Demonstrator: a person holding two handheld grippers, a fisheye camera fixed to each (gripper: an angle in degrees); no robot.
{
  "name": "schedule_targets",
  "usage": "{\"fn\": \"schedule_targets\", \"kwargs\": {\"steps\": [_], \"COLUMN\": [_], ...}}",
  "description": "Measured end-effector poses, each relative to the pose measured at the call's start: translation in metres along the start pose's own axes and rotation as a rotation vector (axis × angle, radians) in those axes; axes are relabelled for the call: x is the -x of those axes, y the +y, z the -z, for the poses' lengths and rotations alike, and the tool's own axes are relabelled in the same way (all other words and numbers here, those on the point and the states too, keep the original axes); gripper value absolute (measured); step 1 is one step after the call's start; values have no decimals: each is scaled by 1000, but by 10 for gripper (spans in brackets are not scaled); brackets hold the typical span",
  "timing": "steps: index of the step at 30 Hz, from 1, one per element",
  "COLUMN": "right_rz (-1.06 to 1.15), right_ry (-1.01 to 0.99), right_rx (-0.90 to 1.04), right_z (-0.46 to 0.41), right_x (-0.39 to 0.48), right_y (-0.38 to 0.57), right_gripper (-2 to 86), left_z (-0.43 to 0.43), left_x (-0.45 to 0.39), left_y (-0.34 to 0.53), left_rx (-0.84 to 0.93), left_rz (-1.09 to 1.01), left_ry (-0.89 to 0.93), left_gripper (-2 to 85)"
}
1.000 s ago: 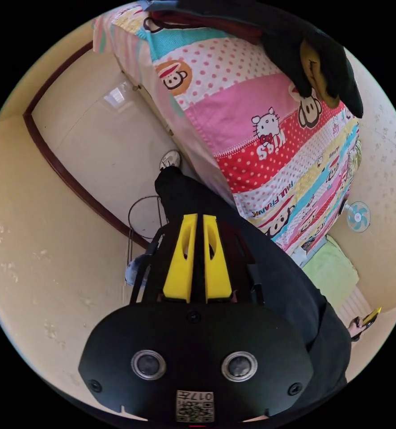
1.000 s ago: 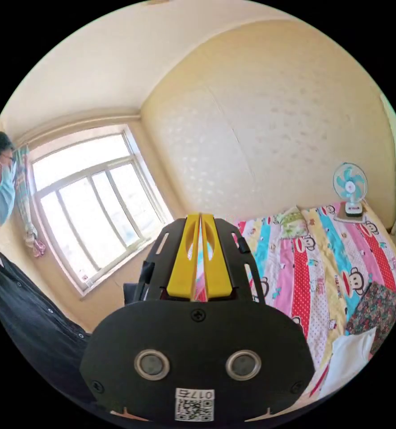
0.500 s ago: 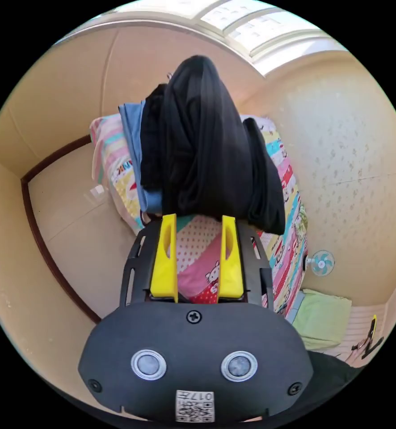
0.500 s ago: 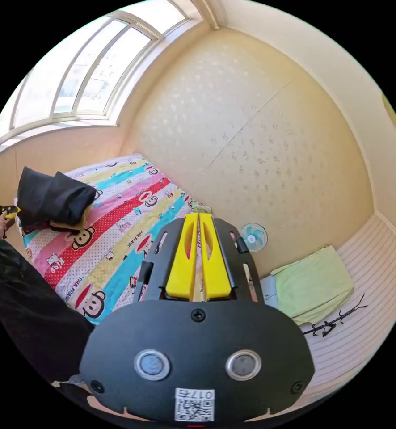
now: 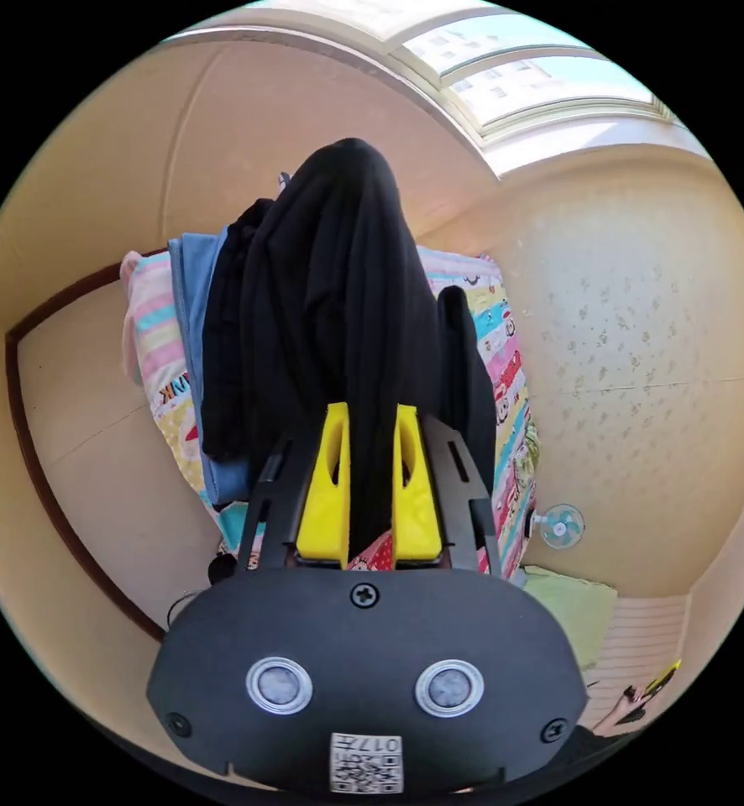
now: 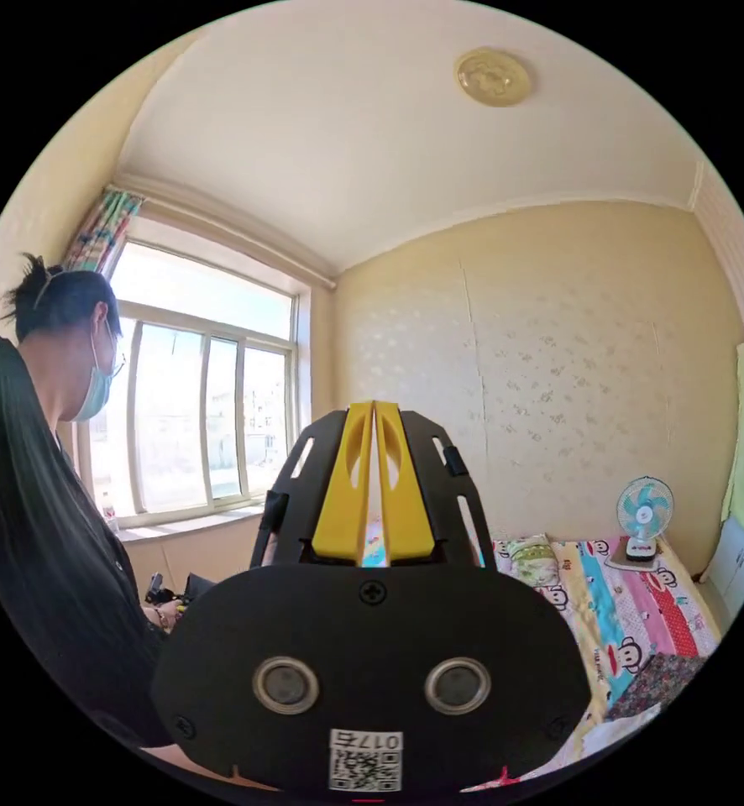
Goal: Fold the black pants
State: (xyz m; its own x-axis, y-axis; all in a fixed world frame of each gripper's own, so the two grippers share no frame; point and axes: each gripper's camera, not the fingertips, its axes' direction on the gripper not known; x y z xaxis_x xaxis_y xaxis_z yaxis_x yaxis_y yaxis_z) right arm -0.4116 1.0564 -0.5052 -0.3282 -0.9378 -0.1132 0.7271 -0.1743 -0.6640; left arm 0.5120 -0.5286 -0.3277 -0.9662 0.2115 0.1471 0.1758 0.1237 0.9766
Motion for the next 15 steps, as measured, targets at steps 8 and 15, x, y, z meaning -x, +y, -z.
{"fn": "schedule_targets", "kwargs": {"steps": [8, 15], "right_rz": [-156, -153], "right_ry": [-238, -283], "right_rx": [-35, -30], "right_z": [-2, -19], "right_x": [-25, -33], "right_y": [20, 31], "right_gripper": [4, 3], "left_z": [97, 168], "left_x": [-14, -47], "left_y": [17, 47], "left_rx": [65, 67], "left_rz": [-194, -375], "left_ry": [646, 752], "left_gripper": [22, -5]}}
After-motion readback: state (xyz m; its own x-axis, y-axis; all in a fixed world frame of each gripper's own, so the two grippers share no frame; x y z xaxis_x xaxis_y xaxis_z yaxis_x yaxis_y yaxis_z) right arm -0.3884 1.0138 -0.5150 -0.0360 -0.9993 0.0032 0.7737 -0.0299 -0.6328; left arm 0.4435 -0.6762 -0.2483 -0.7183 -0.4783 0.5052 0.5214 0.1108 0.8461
